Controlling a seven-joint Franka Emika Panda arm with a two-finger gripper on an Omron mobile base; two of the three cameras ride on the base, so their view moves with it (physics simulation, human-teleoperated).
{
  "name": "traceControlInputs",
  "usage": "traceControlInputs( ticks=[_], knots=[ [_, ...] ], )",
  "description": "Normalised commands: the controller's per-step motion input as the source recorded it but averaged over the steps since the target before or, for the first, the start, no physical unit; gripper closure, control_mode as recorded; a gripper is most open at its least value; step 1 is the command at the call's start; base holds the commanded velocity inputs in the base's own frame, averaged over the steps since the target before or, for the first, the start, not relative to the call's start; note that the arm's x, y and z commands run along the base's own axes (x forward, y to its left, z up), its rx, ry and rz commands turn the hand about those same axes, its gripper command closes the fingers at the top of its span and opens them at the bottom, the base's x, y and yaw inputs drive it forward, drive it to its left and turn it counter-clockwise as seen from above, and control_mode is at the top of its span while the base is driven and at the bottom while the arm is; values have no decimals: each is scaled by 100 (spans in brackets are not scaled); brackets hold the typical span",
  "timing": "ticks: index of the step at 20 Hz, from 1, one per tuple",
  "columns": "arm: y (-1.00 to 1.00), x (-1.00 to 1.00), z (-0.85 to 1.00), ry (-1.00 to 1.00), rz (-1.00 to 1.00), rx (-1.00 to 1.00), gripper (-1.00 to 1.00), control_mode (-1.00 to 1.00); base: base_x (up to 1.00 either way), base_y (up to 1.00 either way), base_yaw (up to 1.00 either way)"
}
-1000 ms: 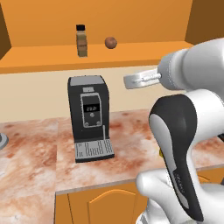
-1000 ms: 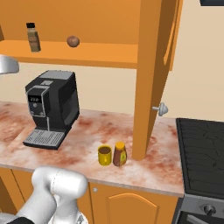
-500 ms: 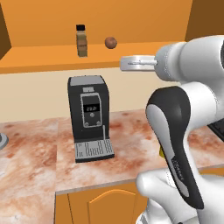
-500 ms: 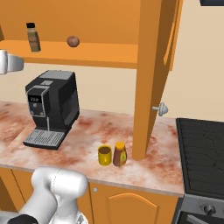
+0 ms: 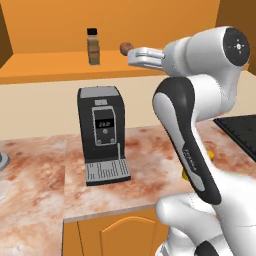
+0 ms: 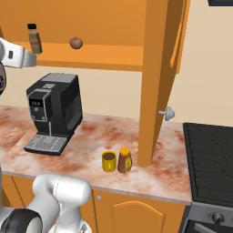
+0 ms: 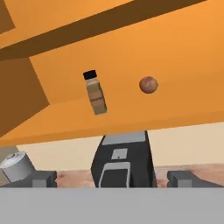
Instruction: Pick the cinnamon and honey bottle from the cabinet and place them next to the mug.
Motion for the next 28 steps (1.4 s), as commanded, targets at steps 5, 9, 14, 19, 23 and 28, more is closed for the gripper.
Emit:
traceControlInputs(
  ticks=[5, 9, 14, 19, 23, 28],
  knots=[
    [51, 35, -11, 13, 1, -10, -100, -100, 0, 0, 0],
    [39, 19, -38, -13, 0, 0, -100, -100, 0, 0, 0],
    [20, 61, -6, -7, 0, 0, -100, -100, 0, 0, 0],
    [0, 60, 21, 0, 0, 0, -100, -100, 0, 0, 0],
    [0, 60, 20, 0, 1, 0, -100, -100, 0, 0, 0],
    [7, 30, 0, 0, 5, 0, -100, -100, 0, 0, 0]
  ],
)
